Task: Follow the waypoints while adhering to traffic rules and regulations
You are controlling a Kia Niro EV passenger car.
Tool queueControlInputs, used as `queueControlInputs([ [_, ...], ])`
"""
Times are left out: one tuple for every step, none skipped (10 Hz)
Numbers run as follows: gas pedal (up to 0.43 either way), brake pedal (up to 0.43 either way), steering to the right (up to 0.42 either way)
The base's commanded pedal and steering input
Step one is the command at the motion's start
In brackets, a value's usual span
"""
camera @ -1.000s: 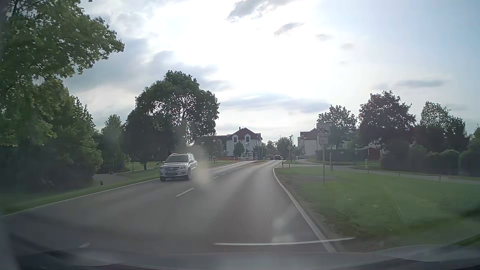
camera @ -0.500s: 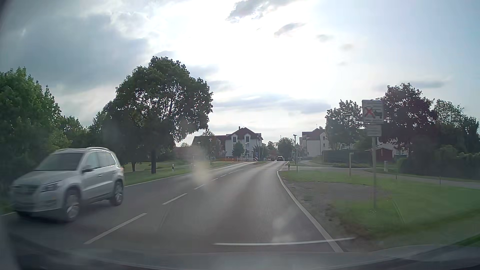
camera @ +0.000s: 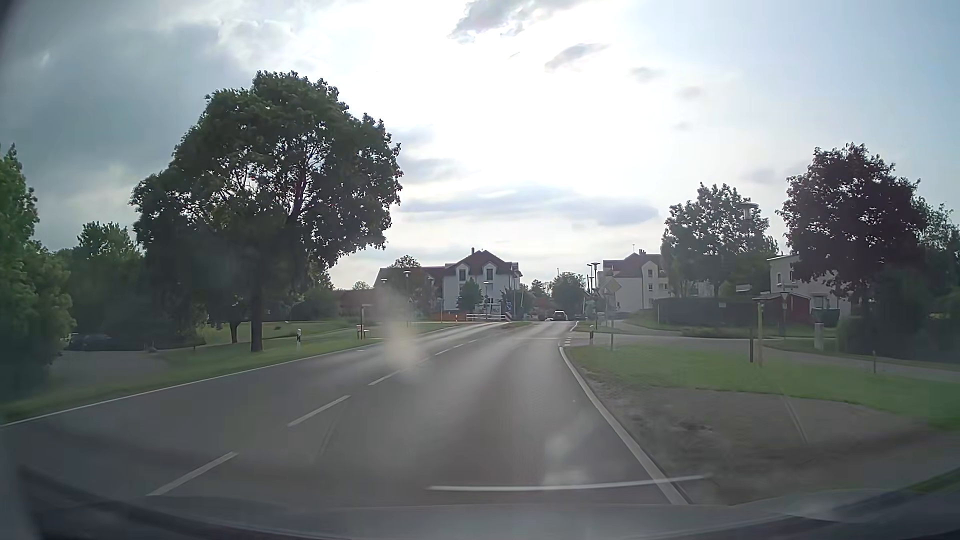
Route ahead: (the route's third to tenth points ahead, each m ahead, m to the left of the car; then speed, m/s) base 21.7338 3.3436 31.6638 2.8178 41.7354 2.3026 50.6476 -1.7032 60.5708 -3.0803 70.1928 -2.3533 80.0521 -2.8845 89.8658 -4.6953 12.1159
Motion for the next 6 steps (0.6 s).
queueControlInputs([
  [0.157,0.000,0.008],
  [0.157,0.000,0.008],
  [0.157,0.000,0.010],
  [0.169,0.000,0.013],
  [0.169,0.000,0.014],
  [0.169,0.000,0.015],
])
